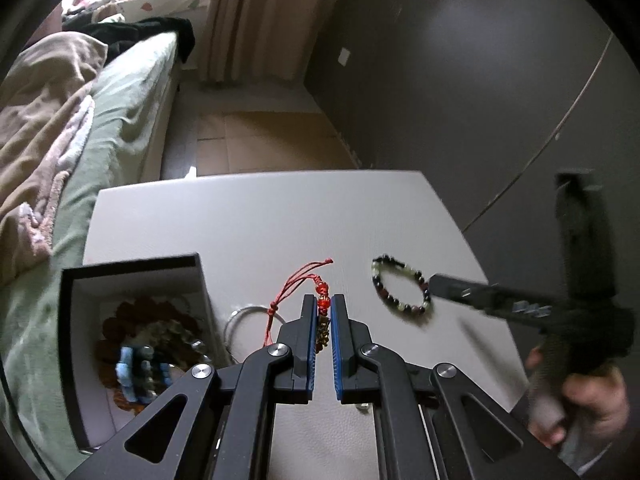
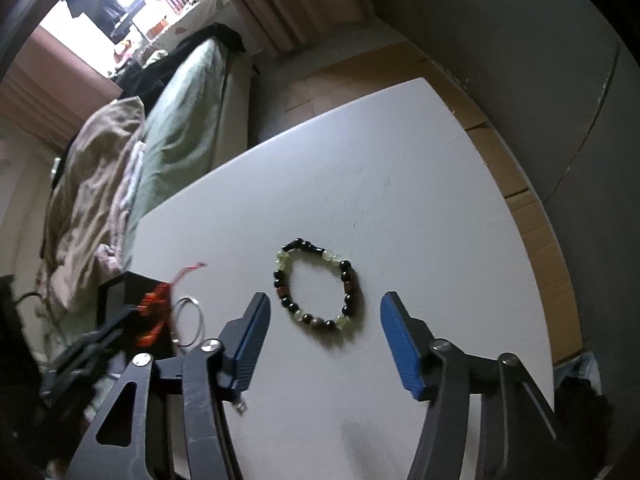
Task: Organize jewelry
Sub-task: 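Close the left tool on the red string bracelet, then lift the red bracelet toward the box with the left tool while the right tool grasps the black-and-green bead bracelet, then drop the red bracelet into the box with the left tool while the right tool carries the bead bracelet over, then release the black-and-green bead bracelet into the box with the right tool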
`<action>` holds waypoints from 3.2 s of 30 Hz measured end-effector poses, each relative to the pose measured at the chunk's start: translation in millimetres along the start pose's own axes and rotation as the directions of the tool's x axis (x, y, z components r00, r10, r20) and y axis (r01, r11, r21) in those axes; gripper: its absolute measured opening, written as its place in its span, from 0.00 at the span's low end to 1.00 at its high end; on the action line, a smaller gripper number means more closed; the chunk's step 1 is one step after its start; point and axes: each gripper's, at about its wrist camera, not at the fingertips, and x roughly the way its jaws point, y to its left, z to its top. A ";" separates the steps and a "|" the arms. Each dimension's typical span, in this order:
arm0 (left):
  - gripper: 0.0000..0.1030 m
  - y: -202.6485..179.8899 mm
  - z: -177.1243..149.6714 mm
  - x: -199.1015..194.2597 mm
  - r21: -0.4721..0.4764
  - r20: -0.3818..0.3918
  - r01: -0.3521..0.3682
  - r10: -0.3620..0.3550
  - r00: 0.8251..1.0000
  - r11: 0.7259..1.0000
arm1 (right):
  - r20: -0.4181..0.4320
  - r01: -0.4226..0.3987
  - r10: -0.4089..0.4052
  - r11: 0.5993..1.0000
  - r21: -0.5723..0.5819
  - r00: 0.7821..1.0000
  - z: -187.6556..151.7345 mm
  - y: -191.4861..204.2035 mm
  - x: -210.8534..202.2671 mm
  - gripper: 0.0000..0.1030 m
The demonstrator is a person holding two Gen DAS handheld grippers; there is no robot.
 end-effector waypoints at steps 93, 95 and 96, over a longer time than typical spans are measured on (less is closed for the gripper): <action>0.86 138.4 -19.3 -119.9 -0.349 0.240 -0.039 0.130 0.962 0.936 | 0.002 -0.482 0.484 0.871 -0.091 0.875 -39.2 153.6 1.9 0.71; 0.86 134.9 -19.2 -117.5 -0.338 0.233 -0.040 0.125 0.964 0.940 | 0.010 -0.471 0.474 0.877 -0.094 0.880 -38.7 145.0 -4.9 0.72; 0.86 132.5 -19.3 -116.3 -0.332 0.232 -0.038 0.121 0.965 0.942 | 0.014 -0.464 0.467 0.881 -0.094 0.884 -38.3 140.4 -8.5 0.72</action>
